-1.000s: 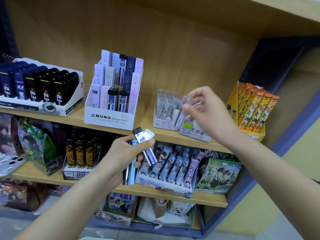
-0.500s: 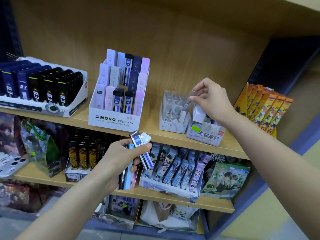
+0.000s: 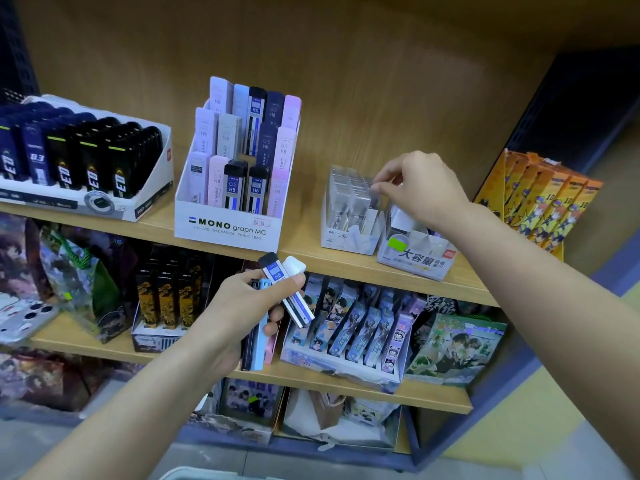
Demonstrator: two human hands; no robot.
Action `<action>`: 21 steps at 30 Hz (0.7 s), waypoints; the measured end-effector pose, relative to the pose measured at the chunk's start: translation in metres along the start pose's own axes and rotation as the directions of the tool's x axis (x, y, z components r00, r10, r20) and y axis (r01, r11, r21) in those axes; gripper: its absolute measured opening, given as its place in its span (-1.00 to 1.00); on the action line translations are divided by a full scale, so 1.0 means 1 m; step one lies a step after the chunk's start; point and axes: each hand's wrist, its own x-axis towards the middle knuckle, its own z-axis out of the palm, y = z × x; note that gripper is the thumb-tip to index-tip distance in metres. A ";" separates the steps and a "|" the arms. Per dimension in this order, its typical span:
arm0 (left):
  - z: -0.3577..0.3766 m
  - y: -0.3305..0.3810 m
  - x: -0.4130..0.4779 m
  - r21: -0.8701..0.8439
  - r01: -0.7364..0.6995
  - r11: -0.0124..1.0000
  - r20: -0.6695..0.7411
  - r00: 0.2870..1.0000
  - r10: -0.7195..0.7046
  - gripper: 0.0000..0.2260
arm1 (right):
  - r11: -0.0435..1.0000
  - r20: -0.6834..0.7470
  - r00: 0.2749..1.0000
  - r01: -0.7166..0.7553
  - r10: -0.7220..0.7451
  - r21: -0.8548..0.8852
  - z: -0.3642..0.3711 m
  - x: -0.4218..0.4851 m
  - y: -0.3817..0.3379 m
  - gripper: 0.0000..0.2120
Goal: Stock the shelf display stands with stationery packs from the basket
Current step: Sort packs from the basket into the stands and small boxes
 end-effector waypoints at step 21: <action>-0.007 -0.001 -0.026 -0.040 -0.040 0.998 -0.093 0.995 0.036 -0.80 | 0.706 0.551 0.827 -0.326 -0.109 0.629 0.041 -0.120 -0.091 -0.74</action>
